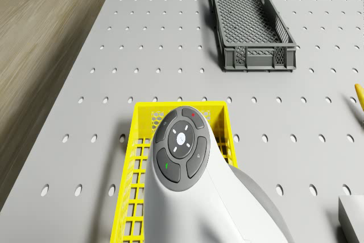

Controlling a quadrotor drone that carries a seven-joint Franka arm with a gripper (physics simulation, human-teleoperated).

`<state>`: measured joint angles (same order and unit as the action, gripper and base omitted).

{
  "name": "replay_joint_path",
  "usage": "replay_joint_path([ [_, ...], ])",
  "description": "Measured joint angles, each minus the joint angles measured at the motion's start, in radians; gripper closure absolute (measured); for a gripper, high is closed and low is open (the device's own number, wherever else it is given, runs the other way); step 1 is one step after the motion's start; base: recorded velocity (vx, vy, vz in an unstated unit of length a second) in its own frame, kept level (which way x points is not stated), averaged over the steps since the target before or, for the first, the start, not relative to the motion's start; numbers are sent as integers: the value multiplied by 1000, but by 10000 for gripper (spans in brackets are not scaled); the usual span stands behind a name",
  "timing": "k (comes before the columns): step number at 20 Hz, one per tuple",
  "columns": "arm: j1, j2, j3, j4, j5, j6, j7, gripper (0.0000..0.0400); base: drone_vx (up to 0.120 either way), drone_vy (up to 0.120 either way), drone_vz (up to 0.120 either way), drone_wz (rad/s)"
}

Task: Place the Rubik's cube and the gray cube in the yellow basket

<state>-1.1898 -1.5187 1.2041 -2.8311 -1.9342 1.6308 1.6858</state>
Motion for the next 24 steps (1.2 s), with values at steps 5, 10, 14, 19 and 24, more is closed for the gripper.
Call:
replay_joint_path([
  [5,2,2,8,-3,7,-5,0,1,0,-120,56,0],
  [10,3,3,11,-4,9,-7,-1,0,88,-120,0,0],
  [14,3,4,11,-4,10,-8,-1,0,120,-120,0,0],
  [19,4,4,11,-4,9,-9,-1,0,112,-120,0,0],
  [24,4,5,11,-4,9,-10,-1,0,0,-120,0,0],
])
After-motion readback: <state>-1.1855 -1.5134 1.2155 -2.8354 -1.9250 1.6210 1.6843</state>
